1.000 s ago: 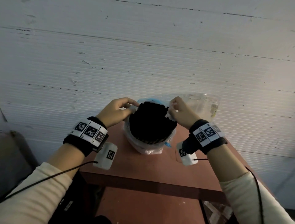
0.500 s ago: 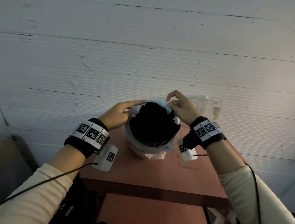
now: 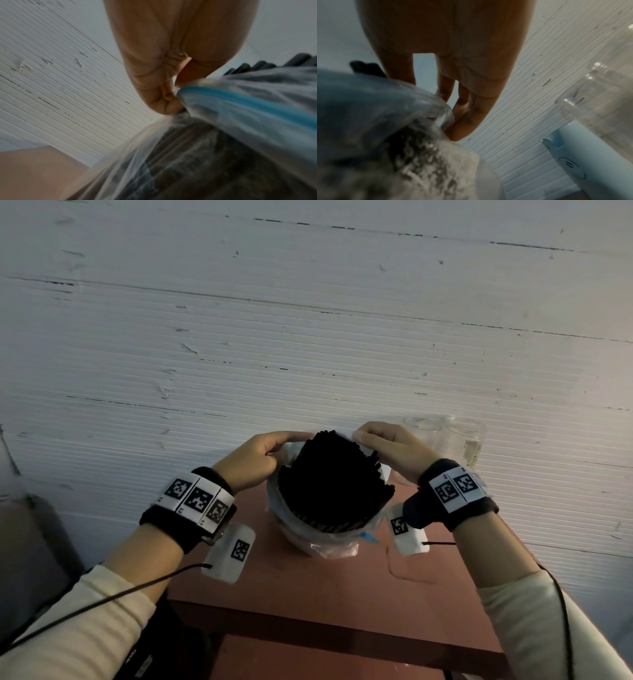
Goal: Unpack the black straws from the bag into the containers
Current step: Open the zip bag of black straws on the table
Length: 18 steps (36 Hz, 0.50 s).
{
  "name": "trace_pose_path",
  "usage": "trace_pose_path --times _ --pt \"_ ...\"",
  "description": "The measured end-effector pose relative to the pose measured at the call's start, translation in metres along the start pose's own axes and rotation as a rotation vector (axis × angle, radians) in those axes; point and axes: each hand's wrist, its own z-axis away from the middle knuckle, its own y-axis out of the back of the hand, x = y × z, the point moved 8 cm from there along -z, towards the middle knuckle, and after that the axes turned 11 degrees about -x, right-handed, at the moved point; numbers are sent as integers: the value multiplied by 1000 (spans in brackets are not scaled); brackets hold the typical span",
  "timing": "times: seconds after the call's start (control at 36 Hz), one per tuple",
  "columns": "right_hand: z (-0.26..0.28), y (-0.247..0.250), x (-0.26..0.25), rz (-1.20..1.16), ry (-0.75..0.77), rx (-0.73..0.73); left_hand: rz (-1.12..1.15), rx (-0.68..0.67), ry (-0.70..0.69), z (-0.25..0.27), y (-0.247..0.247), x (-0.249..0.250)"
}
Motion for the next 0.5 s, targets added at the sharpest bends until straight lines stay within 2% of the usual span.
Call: trace_pose_path --times 0.11,0.25,0.36,0.5 --pt "-4 -5 -10 -28 54 -70 -51 -7 -13 3 1 3" --pt "-13 -11 -9 -72 33 -99 -77 -31 -14 10 3 6" --pt "-22 -12 2 -7 -10 -54 -82 -36 -9 14 4 6" --pt "-17 -8 11 32 -60 32 28 33 55 18 12 -9"
